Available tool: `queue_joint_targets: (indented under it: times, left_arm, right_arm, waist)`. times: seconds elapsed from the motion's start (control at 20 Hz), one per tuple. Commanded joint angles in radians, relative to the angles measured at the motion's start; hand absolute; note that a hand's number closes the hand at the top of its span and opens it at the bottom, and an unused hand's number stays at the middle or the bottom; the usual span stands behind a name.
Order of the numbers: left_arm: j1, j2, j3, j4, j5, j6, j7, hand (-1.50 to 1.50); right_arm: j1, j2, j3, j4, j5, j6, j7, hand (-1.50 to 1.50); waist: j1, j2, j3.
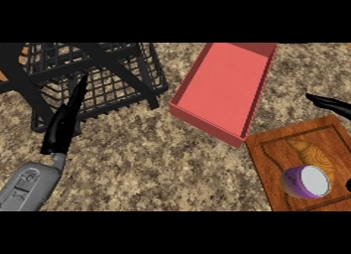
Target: Pick the croissant from the cutting board and place it in the cardboard box
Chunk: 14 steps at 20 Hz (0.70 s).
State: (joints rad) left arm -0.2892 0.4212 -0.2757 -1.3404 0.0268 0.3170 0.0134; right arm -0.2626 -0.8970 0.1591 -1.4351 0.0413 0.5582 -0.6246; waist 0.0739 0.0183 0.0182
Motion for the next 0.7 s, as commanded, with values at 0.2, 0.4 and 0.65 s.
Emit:
queue_joint_targets:
  times: [0.2, 0.4, 0.65]
  left_arm:
    - [0.049, 0.096, 0.071, 0.089, -0.003, 0.004, 0.044, 0.00]
    - [0.048, 0.064, 0.041, 0.083, -0.028, 0.033, 0.065, 0.00]
    - [0.055, 0.098, 0.060, 0.072, -0.026, 0.023, 0.061, 0.00]
  right_arm:
    - [-0.051, -0.161, 0.179, -0.005, 0.335, -0.051, -0.228, -1.50]
    - [-0.093, -0.218, 0.273, 0.039, 0.488, -0.123, -0.251, -1.50]
    - [-0.146, -0.186, 0.383, 0.125, 0.612, -0.172, -0.264, -1.50]
  waist:
    - [0.034, 0.004, -0.014]
    - [0.032, 0.001, -0.016]
    - [0.031, -0.001, -0.017]
